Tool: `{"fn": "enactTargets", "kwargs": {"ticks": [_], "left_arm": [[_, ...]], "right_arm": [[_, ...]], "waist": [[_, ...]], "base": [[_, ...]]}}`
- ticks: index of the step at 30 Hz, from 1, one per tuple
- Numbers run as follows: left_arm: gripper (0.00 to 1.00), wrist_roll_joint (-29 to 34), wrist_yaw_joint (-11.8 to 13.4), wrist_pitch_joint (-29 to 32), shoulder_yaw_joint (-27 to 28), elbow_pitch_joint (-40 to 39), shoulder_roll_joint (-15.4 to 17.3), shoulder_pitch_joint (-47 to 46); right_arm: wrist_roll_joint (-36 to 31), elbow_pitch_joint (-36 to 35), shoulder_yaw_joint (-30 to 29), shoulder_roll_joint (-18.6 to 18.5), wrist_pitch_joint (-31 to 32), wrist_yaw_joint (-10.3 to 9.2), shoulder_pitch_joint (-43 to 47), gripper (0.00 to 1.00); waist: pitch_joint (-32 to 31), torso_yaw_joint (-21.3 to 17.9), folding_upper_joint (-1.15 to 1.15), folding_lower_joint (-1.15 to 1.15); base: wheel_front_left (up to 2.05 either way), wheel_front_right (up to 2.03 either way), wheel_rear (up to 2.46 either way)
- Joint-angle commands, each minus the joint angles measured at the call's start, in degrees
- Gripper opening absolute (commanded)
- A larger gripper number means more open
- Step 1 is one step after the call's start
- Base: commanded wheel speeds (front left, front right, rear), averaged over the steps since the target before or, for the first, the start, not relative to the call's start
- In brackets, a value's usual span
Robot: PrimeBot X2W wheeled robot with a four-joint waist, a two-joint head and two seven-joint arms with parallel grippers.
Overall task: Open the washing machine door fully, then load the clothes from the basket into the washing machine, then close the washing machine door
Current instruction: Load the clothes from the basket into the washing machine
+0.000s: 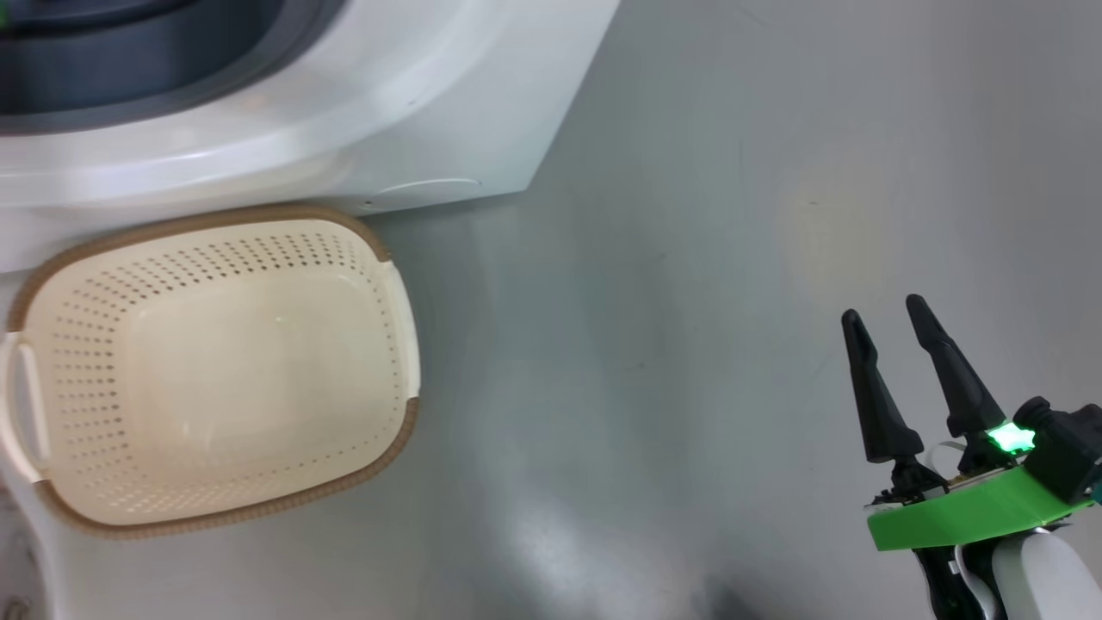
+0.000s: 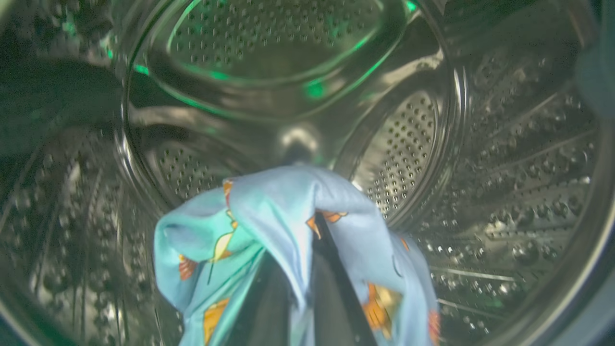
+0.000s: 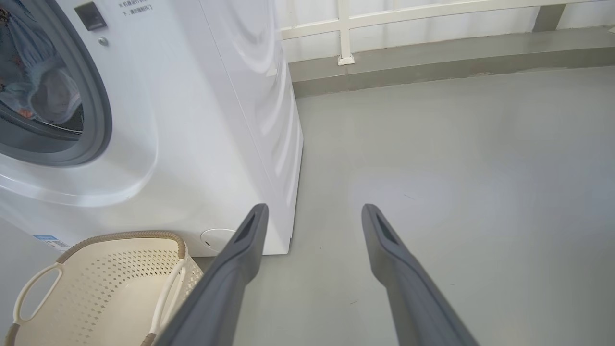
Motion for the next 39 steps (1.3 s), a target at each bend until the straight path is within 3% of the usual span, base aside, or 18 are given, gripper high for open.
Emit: {"fn": "enactTargets", "kwargs": {"ticks": [1, 3, 4, 5, 6, 22, 30, 39], "left_arm": [[0.00, 1.13, 0.58, -0.33, 0.75, -2.09, 2.98, -1.12], [0.00, 2.95, 1.74, -0.33, 1.09, -3.95, 3.12, -1.72], [0.13, 3.11, 2.24, -0.33, 1.60, -3.44, 2.82, -1.56], [0.45, 3.19, 2.50, -0.33, 1.82, -1.56, 2.46, -1.37], [1.00, 3.52, 2.65, -0.33, 1.76, 0.25, 2.28, -1.48], [1.00, 4.03, 0.77, -0.33, 2.83, 8.11, 0.72, 0.16], [1.00, 4.06, 2.50, -0.33, 4.65, 5.32, -2.91, 7.93], [1.00, 5.62, 2.48, -0.33, 4.80, -2.29, -6.76, 18.04]], "right_arm": [[0.38, -1.09, 1.40, -0.69, -0.26, 0.09, -0.17, 1.00], [0.44, -1.08, 1.71, -0.56, -0.26, 0.09, -0.40, 1.00], [0.48, -1.00, 1.89, -0.53, -0.26, 0.09, -0.48, 1.00], [0.51, -0.89, 2.03, -0.51, -0.26, 0.09, -0.54, 1.00], [0.52, -0.81, 2.13, -0.49, -0.26, 0.09, -0.62, 1.00], [0.41, -0.20, 2.06, -0.53, -0.26, 0.09, -0.75, 1.00], [0.10, -0.21, 0.73, -1.40, -0.26, 0.09, 0.58, 1.00], [-0.50, -0.44, -1.46, -3.28, -0.26, 0.09, 2.61, 1.00]], "waist": [[0.74, -0.77, 0.00, 0.00], [1.02, -1.21, 0.00, 0.00], [1.08, -1.38, 0.00, 0.00], [1.13, -1.48, 0.00, 0.00], [1.23, -1.55, 0.00, 0.00], [-0.05, -0.49, 0.00, 0.00], [-2.88, 1.60, 0.00, 0.00], [-6.16, 4.77, 0.00, 0.00]], "base": [[0.00, 0.00, 0.00], [0.00, 0.00, 0.00], [0.00, 0.00, 0.00], [0.00, 0.00, 0.00], [0.00, 0.00, 0.00], [0.00, 0.00, 0.00], [0.00, 0.00, 0.00], [0.00, 0.00, 0.00]]}}
